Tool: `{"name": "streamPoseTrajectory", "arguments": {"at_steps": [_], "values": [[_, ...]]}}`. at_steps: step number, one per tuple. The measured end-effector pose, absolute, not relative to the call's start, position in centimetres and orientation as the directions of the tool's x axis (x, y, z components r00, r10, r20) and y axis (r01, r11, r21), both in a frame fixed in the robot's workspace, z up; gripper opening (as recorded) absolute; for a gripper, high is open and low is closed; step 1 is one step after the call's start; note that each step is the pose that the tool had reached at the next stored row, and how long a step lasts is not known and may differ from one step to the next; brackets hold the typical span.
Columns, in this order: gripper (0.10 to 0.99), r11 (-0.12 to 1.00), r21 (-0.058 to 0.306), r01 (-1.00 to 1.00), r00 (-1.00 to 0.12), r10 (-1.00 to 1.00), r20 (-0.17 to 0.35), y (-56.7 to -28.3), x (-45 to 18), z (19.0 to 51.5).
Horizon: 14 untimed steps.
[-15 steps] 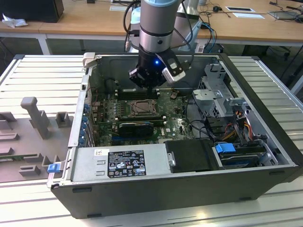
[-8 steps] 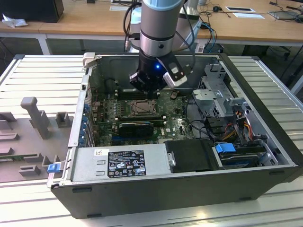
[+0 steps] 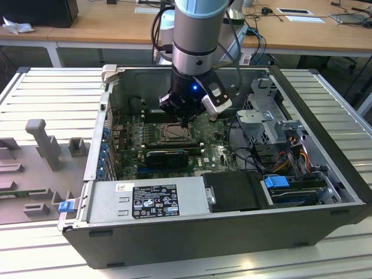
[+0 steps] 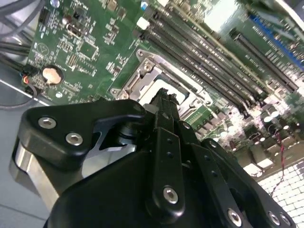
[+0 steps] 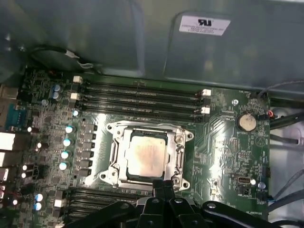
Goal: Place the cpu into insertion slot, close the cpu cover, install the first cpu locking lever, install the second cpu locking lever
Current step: 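Install the second cpu locking lever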
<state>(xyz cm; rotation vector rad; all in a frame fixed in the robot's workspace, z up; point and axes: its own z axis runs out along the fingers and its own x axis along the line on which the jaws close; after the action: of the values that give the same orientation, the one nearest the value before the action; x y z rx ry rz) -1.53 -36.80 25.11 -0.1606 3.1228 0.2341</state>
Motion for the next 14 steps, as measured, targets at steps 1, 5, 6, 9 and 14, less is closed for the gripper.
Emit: {"name": "streamPoseTrajectory", "arguments": {"at_steps": [1, 5, 6, 9, 14], "values": [[0.106, 0.984, 0.149, -0.102, -0.995, -0.101, -0.014, -36.8, -1.5, 24.9], [0.106, 0.986, 0.129, -0.102, -0.995, -0.102, -0.011, -36.9, -1.5, 24.3], [0.106, 0.987, 0.122, -0.102, -0.995, -0.102, -0.011, -36.9, -1.5, 24.2], [0.106, 0.988, 0.119, -0.102, -0.995, -0.102, -0.010, -37.0, -1.6, 24.0], [0.106, 0.987, 0.121, -0.103, -0.995, -0.102, -0.011, -38.2, -2.4, 23.7]]}}
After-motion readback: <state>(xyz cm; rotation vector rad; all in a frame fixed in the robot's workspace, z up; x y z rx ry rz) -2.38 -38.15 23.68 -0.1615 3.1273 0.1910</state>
